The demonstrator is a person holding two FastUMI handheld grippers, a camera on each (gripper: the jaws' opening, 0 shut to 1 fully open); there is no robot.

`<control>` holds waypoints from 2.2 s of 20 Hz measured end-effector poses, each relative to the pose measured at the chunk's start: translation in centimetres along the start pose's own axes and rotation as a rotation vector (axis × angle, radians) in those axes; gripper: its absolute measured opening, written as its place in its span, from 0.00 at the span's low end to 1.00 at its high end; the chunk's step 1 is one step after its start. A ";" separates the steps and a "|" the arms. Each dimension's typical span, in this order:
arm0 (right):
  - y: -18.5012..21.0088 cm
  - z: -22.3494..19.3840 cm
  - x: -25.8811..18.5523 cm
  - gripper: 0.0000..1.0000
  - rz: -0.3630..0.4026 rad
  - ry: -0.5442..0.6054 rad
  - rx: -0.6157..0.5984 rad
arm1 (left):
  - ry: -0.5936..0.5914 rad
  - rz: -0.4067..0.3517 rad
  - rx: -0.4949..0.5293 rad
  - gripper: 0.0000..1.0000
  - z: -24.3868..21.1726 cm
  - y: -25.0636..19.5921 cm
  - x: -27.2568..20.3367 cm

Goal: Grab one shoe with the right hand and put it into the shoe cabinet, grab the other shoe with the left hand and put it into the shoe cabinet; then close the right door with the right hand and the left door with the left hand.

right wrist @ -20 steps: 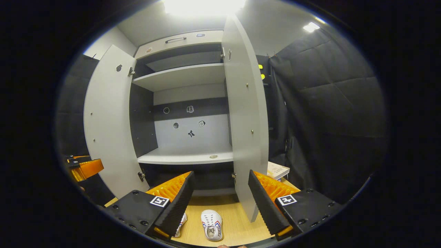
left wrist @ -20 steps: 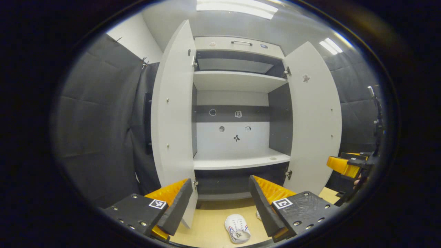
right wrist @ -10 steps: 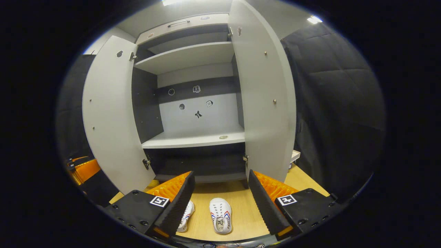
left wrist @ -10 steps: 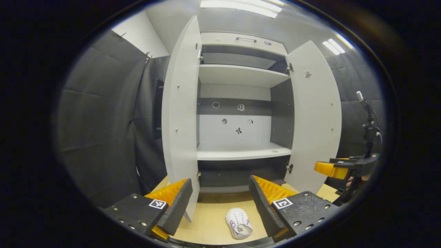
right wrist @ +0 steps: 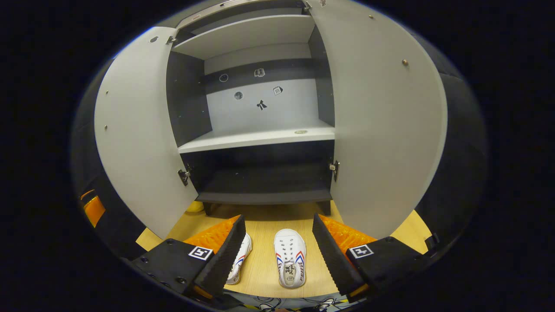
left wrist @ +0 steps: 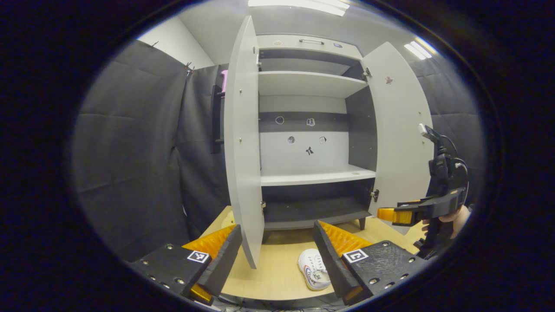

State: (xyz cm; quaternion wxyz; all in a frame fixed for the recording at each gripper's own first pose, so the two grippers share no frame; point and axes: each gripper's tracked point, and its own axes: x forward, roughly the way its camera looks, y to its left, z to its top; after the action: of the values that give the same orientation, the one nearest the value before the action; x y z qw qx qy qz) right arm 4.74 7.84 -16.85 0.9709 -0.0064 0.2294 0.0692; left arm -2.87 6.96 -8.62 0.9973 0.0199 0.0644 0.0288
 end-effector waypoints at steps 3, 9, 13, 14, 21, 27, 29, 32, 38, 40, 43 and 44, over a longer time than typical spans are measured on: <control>0.7 -2.8 2.9 0.98 0.005 0.075 0.029 | 0.040 -0.014 -0.048 0.95 -1.8 -0.4 -0.2; 0.5 -6.8 7.1 0.98 -0.018 0.184 -0.008 | 0.114 -0.004 -0.073 0.95 -4.9 0.1 -0.2; 1.1 -10.1 9.0 0.98 0.009 0.242 -0.021 | 0.142 -0.006 -0.079 0.95 -6.7 0.4 0.3; 1.0 -11.0 9.5 0.98 0.011 0.240 -0.030 | 0.146 -0.002 -0.085 0.95 -6.8 0.5 0.5; 0.4 -16.7 11.5 0.98 0.001 0.346 -0.129 | 0.183 0.004 -0.146 0.96 -8.7 0.7 1.1; -0.3 -19.9 13.9 0.89 -0.053 0.453 -0.176 | 0.199 0.039 -0.137 0.94 -9.2 2.6 0.8; -1.7 -20.0 14.2 0.70 -0.122 0.474 -0.275 | 0.193 0.048 -0.140 0.94 -9.1 2.9 0.5; -2.0 -20.2 13.9 0.36 -0.157 0.481 -0.383 | 0.187 0.047 -0.142 0.95 -8.9 2.5 0.3; -1.8 -19.8 13.7 0.04 -0.071 0.515 -0.311 | 0.160 0.017 -0.111 0.95 -8.1 1.8 -0.5; -1.8 -19.5 13.7 0.02 -0.054 0.520 -0.261 | 0.149 0.004 -0.103 0.94 -7.7 1.6 -0.5; -2.2 -18.0 13.0 0.00 -0.059 0.488 -0.218 | 0.127 -0.014 -0.084 0.94 -6.7 0.7 -0.9; -2.1 -17.6 12.5 0.02 -0.058 0.480 -0.184 | 0.119 -0.021 -0.079 0.94 -6.3 0.4 -0.9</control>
State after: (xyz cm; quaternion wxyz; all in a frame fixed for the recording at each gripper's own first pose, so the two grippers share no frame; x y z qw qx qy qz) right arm 8.24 6.62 -38.25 0.8855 -0.1176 0.4458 0.0583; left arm -4.62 7.52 -14.77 0.9920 -0.0219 0.1225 0.0221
